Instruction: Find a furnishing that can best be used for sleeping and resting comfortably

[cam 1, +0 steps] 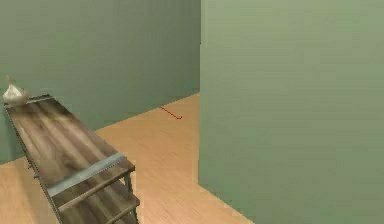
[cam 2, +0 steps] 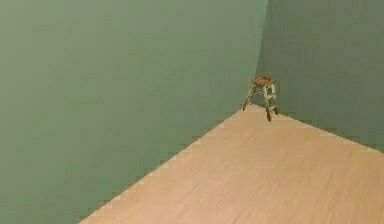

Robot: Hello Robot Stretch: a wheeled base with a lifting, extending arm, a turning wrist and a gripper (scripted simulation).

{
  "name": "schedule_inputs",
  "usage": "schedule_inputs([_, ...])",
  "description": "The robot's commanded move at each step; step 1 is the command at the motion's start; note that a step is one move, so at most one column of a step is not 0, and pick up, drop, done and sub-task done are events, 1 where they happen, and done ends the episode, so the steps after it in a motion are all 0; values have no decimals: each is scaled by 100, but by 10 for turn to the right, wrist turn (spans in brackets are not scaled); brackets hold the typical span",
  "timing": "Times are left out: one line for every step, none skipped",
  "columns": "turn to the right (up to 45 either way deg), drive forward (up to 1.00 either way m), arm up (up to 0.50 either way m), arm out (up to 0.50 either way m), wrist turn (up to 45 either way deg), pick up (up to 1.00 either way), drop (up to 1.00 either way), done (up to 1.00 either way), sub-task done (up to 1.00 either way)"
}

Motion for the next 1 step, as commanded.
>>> schedule_inputs([0, 80, 0, 0, 0, 0, 0, 0, 0])
